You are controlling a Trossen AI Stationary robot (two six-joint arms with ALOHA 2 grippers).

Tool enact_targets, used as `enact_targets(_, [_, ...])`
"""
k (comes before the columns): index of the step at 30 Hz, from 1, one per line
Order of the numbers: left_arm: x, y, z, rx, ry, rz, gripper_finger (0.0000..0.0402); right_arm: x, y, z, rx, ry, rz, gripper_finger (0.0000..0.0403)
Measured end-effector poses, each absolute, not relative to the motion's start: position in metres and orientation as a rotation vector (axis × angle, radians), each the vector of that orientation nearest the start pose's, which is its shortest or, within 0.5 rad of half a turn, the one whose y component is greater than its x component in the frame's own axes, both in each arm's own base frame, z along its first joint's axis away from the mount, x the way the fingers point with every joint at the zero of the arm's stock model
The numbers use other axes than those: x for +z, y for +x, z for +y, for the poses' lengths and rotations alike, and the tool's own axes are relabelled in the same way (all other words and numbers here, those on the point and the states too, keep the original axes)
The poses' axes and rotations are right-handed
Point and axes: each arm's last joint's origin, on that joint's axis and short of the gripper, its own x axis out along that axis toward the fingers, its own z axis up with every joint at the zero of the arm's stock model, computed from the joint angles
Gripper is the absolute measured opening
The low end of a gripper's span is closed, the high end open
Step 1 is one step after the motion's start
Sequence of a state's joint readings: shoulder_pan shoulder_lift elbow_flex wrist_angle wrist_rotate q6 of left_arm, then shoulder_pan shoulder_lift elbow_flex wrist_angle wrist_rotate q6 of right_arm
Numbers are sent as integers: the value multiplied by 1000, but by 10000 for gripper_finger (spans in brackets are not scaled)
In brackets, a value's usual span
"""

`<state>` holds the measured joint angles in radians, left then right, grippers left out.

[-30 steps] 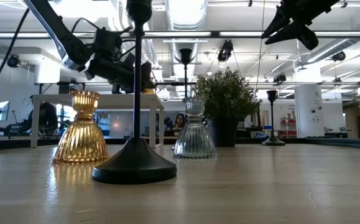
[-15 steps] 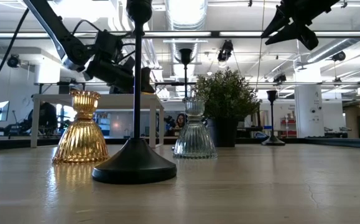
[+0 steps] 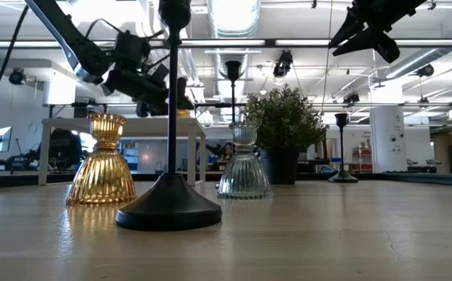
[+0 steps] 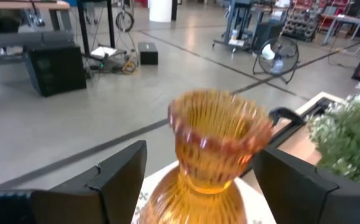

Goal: Pick & Place candle stick holders
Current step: Put the top yellow glass candle holder on the shelf, then put the top transparent glass candle holder on the shelf

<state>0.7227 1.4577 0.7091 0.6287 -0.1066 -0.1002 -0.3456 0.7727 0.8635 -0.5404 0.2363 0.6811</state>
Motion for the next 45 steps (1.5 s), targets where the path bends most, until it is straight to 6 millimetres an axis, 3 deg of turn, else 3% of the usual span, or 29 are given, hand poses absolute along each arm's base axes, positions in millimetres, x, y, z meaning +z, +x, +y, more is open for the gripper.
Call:
enact_targets(13, [247,212,191,828,-140,171,290,328,144,-59,-705,675,243,109])
enact_targets(22, [268,194,172,766,-157,188,290,328,144,-59,-698,678,246,97])
enact_targets(35, [301,142,119,574,-230,234,290,328,144,-59,-696,671,250,102])
enact_targets(45, [329,103,79,400,-237,55,290,328,147,-55,-523,580,330,86])
